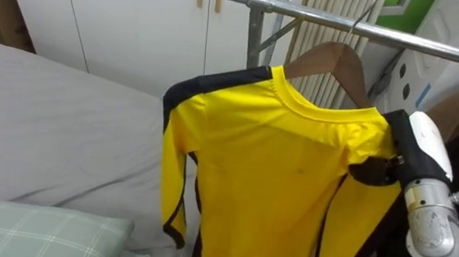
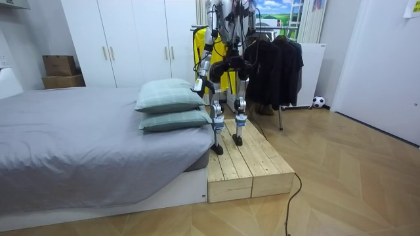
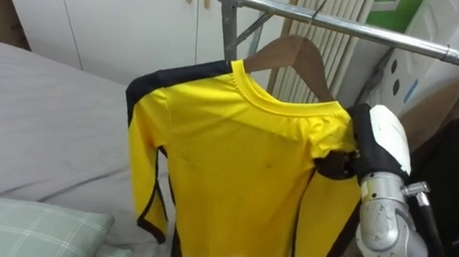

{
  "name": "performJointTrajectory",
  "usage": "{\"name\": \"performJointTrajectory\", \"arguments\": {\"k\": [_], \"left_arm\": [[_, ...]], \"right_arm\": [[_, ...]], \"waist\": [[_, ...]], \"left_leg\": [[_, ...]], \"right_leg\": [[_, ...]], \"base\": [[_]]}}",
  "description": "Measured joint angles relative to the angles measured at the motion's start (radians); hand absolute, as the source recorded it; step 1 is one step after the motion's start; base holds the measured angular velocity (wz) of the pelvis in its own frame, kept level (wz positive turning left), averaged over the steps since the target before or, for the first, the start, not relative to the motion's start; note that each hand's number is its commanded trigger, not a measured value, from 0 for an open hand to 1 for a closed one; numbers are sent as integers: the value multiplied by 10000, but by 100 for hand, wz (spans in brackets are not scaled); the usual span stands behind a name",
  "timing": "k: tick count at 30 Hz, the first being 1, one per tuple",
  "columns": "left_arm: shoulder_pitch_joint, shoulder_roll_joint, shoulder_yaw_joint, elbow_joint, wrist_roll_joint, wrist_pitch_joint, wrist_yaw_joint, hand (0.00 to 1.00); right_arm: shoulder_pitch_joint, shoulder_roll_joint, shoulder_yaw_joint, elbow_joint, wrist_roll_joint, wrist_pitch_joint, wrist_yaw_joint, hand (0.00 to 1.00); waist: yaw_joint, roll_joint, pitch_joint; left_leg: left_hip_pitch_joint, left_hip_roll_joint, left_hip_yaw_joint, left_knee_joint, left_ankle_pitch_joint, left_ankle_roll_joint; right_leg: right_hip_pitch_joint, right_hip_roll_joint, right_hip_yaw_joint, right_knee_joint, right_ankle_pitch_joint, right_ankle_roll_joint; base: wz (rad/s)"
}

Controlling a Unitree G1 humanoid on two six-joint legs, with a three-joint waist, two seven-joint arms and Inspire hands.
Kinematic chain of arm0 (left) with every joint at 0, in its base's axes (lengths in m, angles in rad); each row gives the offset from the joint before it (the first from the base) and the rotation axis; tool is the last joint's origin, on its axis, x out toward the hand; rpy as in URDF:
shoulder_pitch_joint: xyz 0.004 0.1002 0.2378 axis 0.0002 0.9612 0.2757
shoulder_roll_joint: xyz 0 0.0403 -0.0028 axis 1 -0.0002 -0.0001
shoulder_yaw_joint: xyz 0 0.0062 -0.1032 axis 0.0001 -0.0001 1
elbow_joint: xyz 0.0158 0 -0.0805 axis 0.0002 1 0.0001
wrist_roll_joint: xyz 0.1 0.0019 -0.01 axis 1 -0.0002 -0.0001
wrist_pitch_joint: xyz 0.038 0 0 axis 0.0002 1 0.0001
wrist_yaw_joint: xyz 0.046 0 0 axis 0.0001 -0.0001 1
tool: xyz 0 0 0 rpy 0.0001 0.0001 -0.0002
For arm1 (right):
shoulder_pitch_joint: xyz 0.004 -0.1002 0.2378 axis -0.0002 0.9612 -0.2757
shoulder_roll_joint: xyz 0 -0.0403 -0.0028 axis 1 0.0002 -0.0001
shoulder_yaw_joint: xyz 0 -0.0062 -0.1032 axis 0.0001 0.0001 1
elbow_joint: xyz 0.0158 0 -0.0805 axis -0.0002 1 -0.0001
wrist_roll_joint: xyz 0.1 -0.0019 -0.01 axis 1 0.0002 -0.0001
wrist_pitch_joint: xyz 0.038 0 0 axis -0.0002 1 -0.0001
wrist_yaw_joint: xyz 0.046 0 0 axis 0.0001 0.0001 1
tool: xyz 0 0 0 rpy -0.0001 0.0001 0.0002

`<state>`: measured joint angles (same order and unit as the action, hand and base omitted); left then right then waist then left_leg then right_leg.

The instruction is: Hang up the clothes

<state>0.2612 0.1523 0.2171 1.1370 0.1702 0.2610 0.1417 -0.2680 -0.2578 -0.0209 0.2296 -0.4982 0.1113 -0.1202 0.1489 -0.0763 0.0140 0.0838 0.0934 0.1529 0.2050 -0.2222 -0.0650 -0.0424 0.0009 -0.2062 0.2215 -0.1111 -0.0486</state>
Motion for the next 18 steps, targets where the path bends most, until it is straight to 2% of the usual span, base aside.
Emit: {"name": "performJointTrajectory", "arguments": {"k": [11,18], "left_arm": [[94,46,102,-242,0,-1,-174,0],[263,50,138,-589,-6,-46,-273,0]], "right_arm": [[-33,-162,-3,436,799,-5,-203,100],[-76,-914,-2,726,2008,-13,-222,100]], "waist": [[-1,-4,-13],[121,-33,-14]], "left_leg": [[-4,0,-86,3,14,14],[-5,-23,-181,12,22,25]], "right_leg": [[35,-24,-124,5,0,0],[84,-126,-216,-3,-10,12]], "base": [[2],[3]]}}
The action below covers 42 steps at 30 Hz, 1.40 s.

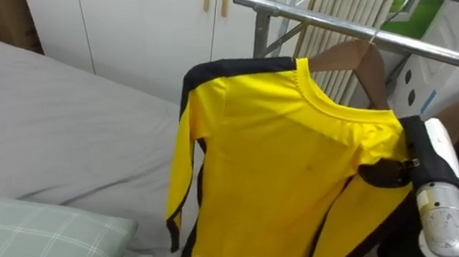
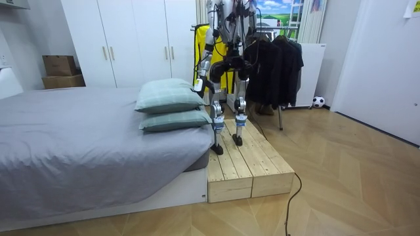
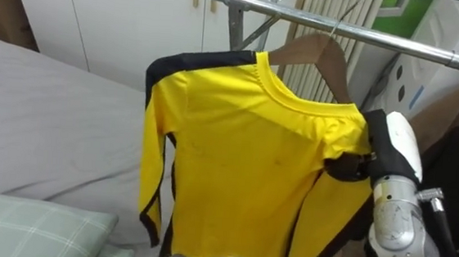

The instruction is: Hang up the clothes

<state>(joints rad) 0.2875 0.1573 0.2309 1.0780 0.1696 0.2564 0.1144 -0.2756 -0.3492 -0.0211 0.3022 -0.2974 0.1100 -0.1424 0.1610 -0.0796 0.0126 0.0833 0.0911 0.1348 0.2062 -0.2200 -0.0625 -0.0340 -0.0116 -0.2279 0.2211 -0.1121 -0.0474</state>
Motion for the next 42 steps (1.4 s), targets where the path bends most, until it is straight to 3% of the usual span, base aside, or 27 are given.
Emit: {"name": "performJointTrajectory", "arguments": {"k": [4,15,25,35,42], "left_arm": [[125,-1,0,-225,0,-32,-18,0],[239,0,-5,-512,-1,48,-122,0],[272,-2,1,-579,3,49,-188,0],[285,44,209,-579,-13,46,-431,0],[306,120,210,-644,3,49,-541,0]], "right_arm": [[-1,-206,-14,417,877,12,-92,100],[-28,-269,-15,637,2016,14,-321,100],[-1147,-479,-22,2264,2955,34,-296,100],[-1182,-692,-22,2514,2879,35,-69,100],[-1541,-873,-4,3223,1287,184,655,100]], "waist": [[70,-9,-6],[62,-2,-9],[45,-2,-41],[53,-128,-110],[52,-166,-103]], "left_leg": [[11,-9,-80,-10,0,0],[-6,-51,-277,-8,2,2],[3,-105,-399,-10,41,42],[19,-137,-416,1,54,60],[113,-166,-548,-89,55,64]], "right_leg": [[62,-17,-106,-6,-17,16],[134,-47,-337,-4,-84,51],[171,-108,-436,27,-106,61],[193,-156,-486,53,-110,68],[208,-167,-499,24,-156,99]], "base": [[6],[5],[3],[0],[2]]}}
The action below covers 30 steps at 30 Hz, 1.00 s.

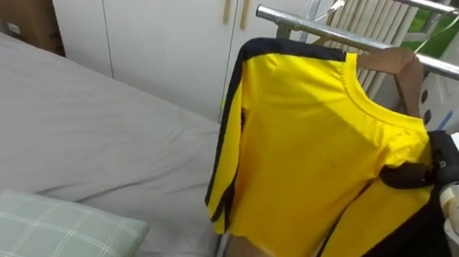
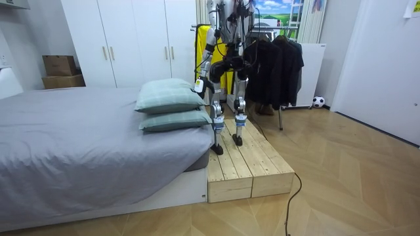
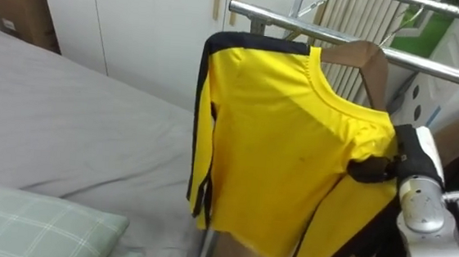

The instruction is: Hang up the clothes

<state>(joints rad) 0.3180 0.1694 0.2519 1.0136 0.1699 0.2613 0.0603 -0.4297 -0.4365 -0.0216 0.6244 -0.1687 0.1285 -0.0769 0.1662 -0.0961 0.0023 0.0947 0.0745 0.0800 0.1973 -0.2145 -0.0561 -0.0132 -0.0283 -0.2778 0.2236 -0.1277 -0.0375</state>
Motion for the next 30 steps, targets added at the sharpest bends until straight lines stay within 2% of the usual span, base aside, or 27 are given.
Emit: {"name": "performJointTrajectory", "arguments": {"k": [6,8,10,12,15,19,22,30], "left_arm": [[21,0,9,-90,-2,10,-3,0],[61,0,8,-197,-4,54,-8,0],[162,47,25,-557,-5,243,-53,0],[172,113,34,-698,-5,395,-91,0],[171,156,25,-724,3,407,-116,0],[171,219,1,-735,0,407,-138,0],[203,223,5,-958,1,418,-150,0],[200,297,12,-1094,0,418,-150,0]], "right_arm": [[-320,-503,0,7,-472,52,387,100],[-324,-578,3,7,-632,54,557,100],[-328,-650,11,38,-776,87,950,100],[-476,-665,12,360,-748,168,1278,100],[-641,-667,12,727,-768,250,1756,100],[-693,-669,12,1309,-764,221,2203,100],[-771,-683,20,1825,-771,227,2538,100],[-1422,-912,104,2746,-680,149,2935,100]], "waist": [[12,-15,2],[4,-53,13],[-28,-174,32],[-34,-274,43],[-90,-345,78],[-240,-369,92],[-240,-393,116],[-247,-385,121]], "left_leg": [[-121,14,13,-7,5,-2],[-124,7,13,1,5,-2],[-140,3,0,3,6,-3],[-134,4,-3,14,6,-3],[-133,1,-26,52,5,-2],[-137,-4,-182,98,5,-2],[-162,6,-188,100,5,-2],[-199,31,-321,97,18,-8]], "right_leg": [[-55,31,-6,18,3,-5],[-69,26,0,-20,2,-4],[-103,20,-4,-32,-14,18],[-93,21,-5,-35,-20,26],[-59,17,-15,-41,-19,25],[10,-10,-151,-41,-25,22],[-49,-41,-117,-13,-59,-5],[-28,-8,-242,-31,-46,-42]], "base": [[0],[0],[0],[0],[3],[10],[2],[3]]}}
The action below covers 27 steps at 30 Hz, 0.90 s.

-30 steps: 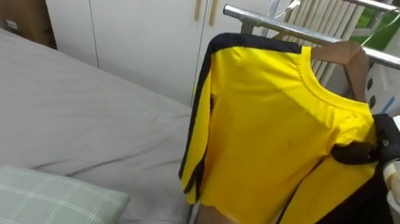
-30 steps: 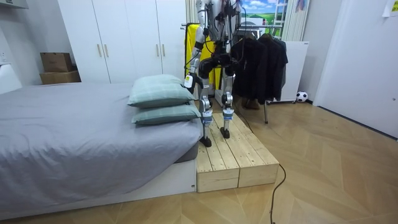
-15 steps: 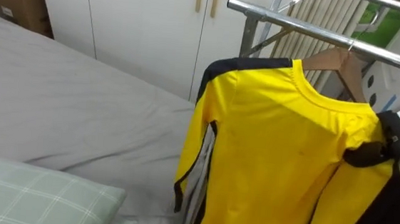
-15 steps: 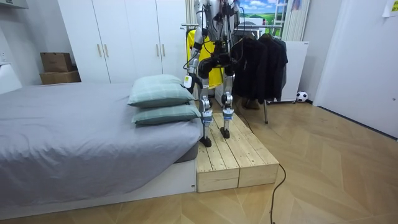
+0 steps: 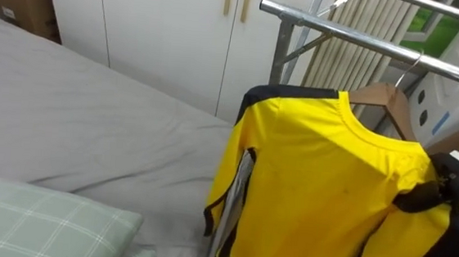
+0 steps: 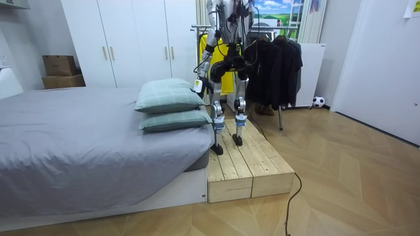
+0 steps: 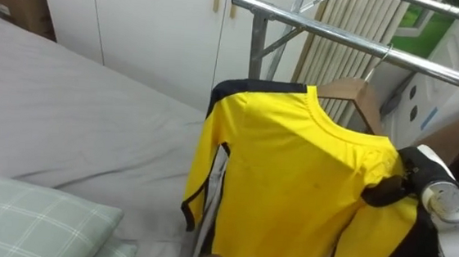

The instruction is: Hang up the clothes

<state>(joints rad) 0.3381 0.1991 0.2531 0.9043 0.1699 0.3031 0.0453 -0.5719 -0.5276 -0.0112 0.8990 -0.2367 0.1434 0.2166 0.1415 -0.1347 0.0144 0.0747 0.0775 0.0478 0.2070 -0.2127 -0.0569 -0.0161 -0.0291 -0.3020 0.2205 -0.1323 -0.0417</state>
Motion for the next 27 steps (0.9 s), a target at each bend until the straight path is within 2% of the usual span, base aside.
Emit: {"name": "performJointTrajectory", "arguments": {"k": [3,21,27], "left_arm": [[-1,7,9,0,-12,0,0,0],[-5,42,11,-63,-19,0,-4,0],[-23,67,6,-238,-19,1,-4,0]], "right_arm": [[-74,-2,0,359,139,-219,81,100],[-170,-2,5,702,442,-357,181,100],[-170,-2,-1,717,431,-435,178,100]], "waist": [[2,-1,1],[-3,-17,33],[-25,-14,35]], "left_leg": [[12,-11,-38,1,13,-21],[9,-8,-85,-1,13,-22],[-142,-7,-249,71,13,-22]], "right_leg": [[38,17,-13,-32,0,0],[57,44,-15,-63,6,-10],[17,43,-44,-144,22,-35]], "base": [[2],[0],[5]]}}
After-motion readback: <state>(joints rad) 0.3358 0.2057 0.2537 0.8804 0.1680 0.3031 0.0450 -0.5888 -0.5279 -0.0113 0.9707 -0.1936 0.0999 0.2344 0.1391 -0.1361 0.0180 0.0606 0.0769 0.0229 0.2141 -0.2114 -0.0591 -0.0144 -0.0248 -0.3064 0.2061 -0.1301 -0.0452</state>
